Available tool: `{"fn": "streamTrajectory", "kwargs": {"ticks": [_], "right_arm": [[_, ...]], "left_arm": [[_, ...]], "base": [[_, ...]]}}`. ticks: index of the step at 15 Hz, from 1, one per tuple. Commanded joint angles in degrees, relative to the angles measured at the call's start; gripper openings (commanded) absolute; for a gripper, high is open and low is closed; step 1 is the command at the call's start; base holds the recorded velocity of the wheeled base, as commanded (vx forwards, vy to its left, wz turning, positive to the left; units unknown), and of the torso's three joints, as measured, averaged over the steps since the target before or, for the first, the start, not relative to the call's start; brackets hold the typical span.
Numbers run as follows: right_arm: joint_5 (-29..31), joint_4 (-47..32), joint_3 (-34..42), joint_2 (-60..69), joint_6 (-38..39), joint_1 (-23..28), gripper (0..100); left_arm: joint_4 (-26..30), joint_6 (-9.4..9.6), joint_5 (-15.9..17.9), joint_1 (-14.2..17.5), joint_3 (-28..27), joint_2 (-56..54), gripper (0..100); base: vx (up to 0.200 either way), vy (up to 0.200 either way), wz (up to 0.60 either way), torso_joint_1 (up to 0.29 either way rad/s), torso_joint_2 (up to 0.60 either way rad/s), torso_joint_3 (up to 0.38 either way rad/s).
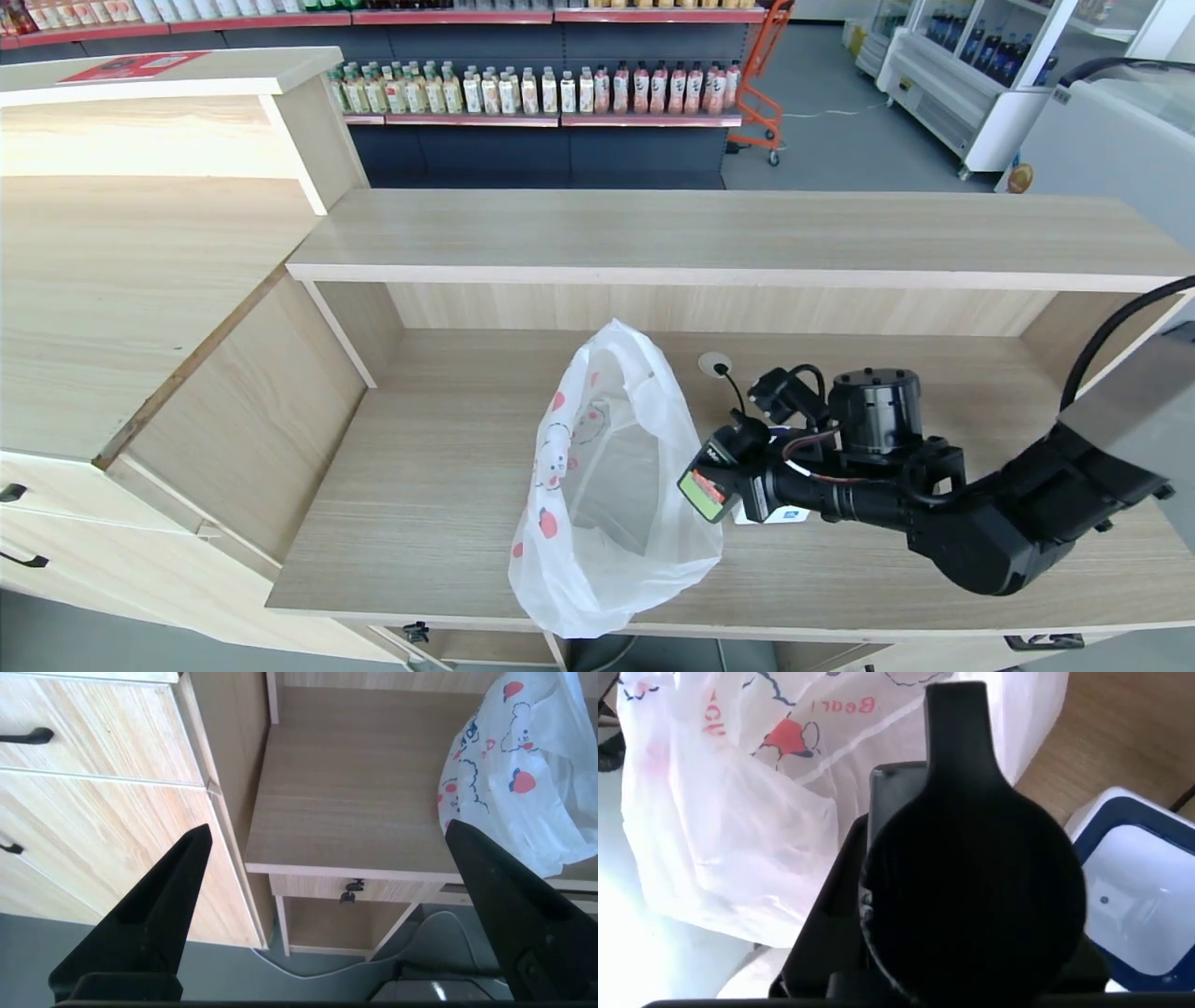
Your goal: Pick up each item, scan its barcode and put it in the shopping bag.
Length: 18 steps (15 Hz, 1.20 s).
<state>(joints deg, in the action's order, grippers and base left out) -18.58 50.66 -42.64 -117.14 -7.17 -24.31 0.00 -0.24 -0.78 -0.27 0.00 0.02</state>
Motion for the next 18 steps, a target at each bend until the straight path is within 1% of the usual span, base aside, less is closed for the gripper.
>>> {"fn": "streamTrajectory", "kwargs": {"ticks": [1, 4, 7, 11, 14, 15, 17, 18], "right_arm": [[0.0, 0.0, -3.3, -6.0, -2.7, -0.7, 0], [0.0, 0.0, -7.7, -10.1, -8.4, -2.1, 0], [0.0, 0.0, -12.5, -13.3, -12.3, -3.4, 0], [0.0, -0.1, -18.4, -16.9, -18.2, -3.9, 0], [0.0, -0.1, -19.3, -18.3, -20.2, -4.3, 0], [0.0, 0.0, -19.4, -18.6, -20.2, -4.3, 100], [-0.1, 0.0, -19.6, -17.9, -17.6, -5.0, 100], [-0.1, -0.3, -19.3, -16.0, -11.3, -5.0, 100]], "left_arm": [[0.0, -0.02, 0.0, 0.0, 0.0, 0.0, 100], [0.0, -0.02, 0.0, 0.0, 0.0, 0.0, 100], [0.0, -0.02, 0.0, 0.0, 0.0, 0.0, 100], [0.0, -0.02, 0.0, 0.0, 0.0, 0.0, 100], [0.0, -0.02, 0.0, 0.0, 0.0, 0.0, 100], [0.0, -0.02, 0.0, 0.0, 0.0, 0.0, 100], [0.0, -0.02, 0.0, 0.0, 0.0, 0.0, 100], [0.0, -0.02, 0.0, 0.0, 0.0, 0.0, 100]], "base": [[0.0, 0.0, 0.0, 0.0, 0.0, 0.0], [0.0, 0.0, 0.0, 0.0, 0.0, 0.0], [0.0, 0.0, 0.0, 0.0, 0.0, 0.0], [0.0, 0.0, 0.0, 0.0, 0.0, 0.0], [0.0, 0.0, 0.0, 0.0, 0.0, 0.0], [0.0, 0.0, 0.0, 0.0, 0.0, 0.0], [0.0, 0.0, 0.0, 0.0, 0.0, 0.0], [0.0, 0.0, 0.0, 0.0, 0.0, 0.0]]}}
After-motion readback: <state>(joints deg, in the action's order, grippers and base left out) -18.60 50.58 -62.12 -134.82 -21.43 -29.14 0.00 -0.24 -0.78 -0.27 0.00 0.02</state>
